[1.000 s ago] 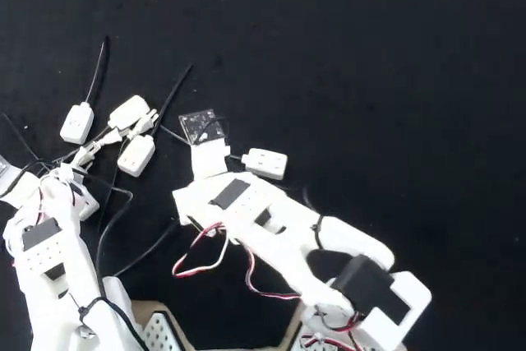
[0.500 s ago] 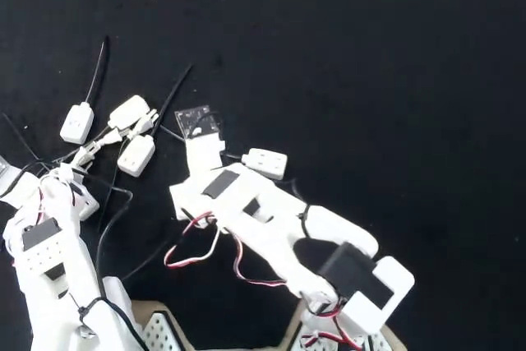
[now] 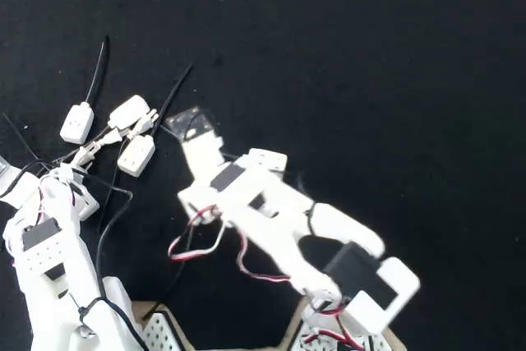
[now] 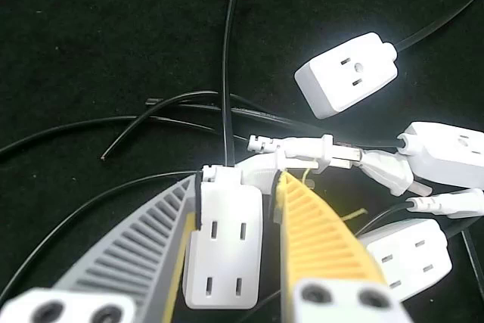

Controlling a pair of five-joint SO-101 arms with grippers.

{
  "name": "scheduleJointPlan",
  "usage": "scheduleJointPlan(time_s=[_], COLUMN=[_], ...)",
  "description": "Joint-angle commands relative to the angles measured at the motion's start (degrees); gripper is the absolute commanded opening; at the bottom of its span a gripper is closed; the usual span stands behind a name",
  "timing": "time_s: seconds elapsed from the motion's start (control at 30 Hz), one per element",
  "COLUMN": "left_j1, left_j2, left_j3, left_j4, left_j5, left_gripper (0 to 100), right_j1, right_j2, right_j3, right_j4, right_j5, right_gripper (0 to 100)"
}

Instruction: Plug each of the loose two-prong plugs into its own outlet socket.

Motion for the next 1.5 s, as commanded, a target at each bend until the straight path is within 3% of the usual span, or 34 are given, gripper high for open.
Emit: scheduleJointPlan(time_s=[0.0, 0.3, 0.5, 0.6, 0.73, 0.93, 1.07, 1.17, 1.47], left_j1=[-0.75, -0.75, -0.75, -0.75, -0.84, -0.84, -0.84, -0.84, -0.84], left_j2=[-1.14, -1.14, -1.14, -1.23, -1.23, -1.23, -1.23, -1.23, -1.23], left_j3=[-1.10, -1.01, -0.75, -0.75, -0.75, -0.75, -0.75, -0.75, -0.75], left_j4=[-0.88, -0.88, -0.88, -0.88, -0.88, -0.79, -0.88, -0.79, -0.88], left_j5=[0.62, 0.62, 0.44, 0.44, 0.44, 0.35, 0.35, 0.35, 0.35], left_gripper=[17, 17, 17, 17, 17, 17, 17, 17, 17], right_j1=[5.01, 10.29, 5.63, 1.41, -0.09, -0.18, 0.00, 0.00, 5.98], right_j2=[-8.22, -25.63, -33.71, -34.33, -33.54, -31.78, -27.56, -25.63, -25.19], right_j3=[-2.33, -2.42, -4.35, -0.04, 11.12, 24.13, 24.57, 24.13, 18.59], right_j4=[0.88, 2.29, 22.77, 26.90, 14.51, -8.53, -8.00, -7.74, -4.22], right_j5=[11.16, 45.10, 68.22, 72.88, 67.43, 45.98, 35.43, 31.65, 17.14], right_gripper=[1.1, 1.1, 1.1, 1.1, 1.1, 2.5, 16.5, 23.9, 14.9])
